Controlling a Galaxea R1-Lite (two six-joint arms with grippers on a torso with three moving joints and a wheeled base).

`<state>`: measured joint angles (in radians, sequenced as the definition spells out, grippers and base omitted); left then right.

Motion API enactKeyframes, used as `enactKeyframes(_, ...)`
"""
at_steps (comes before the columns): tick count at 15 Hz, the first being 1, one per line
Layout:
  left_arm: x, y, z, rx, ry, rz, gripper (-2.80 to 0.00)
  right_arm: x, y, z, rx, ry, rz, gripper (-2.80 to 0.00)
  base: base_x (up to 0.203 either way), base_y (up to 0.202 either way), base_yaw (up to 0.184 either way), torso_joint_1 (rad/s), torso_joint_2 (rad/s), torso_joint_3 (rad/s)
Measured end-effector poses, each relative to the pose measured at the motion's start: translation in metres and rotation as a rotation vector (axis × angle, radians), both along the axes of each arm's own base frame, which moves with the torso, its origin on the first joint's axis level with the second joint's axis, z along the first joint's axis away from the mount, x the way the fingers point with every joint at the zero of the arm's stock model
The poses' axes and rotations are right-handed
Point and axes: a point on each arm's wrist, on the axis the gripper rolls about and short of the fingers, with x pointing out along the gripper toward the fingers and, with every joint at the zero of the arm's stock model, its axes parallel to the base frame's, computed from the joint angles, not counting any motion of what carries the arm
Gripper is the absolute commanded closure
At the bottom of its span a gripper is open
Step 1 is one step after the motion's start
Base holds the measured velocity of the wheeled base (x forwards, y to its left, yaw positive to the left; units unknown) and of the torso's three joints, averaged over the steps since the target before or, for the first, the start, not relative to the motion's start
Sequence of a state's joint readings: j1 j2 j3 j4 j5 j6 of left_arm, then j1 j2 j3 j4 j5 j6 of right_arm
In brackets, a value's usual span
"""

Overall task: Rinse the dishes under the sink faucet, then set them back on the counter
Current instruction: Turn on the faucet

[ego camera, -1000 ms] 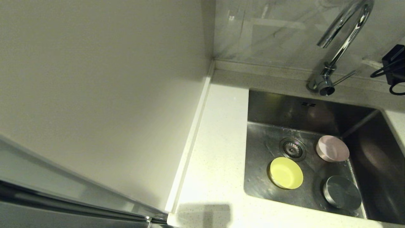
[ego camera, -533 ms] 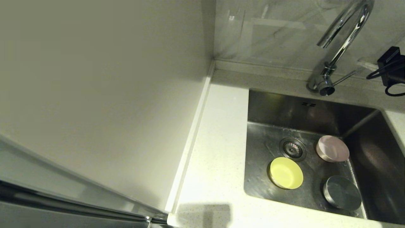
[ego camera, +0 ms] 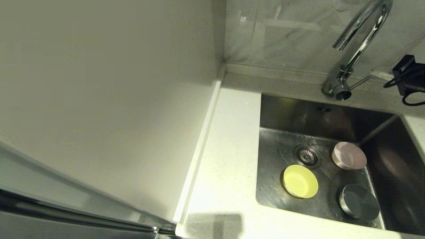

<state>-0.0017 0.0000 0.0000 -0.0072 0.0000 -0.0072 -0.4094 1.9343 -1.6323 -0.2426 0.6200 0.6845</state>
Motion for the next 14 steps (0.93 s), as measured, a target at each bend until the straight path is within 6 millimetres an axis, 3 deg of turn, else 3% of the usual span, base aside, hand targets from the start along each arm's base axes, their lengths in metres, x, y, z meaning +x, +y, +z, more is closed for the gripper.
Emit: enactKeyframes(14, 0.0, 0.0, 0.0, 0.0, 0.0, 0.0, 0.0, -0.018, -0.02, -0.012, -0.01, 0.12, 0.09, 0.0, 0.0, 0.0, 0.0, 0.0, 0.0, 0.0)
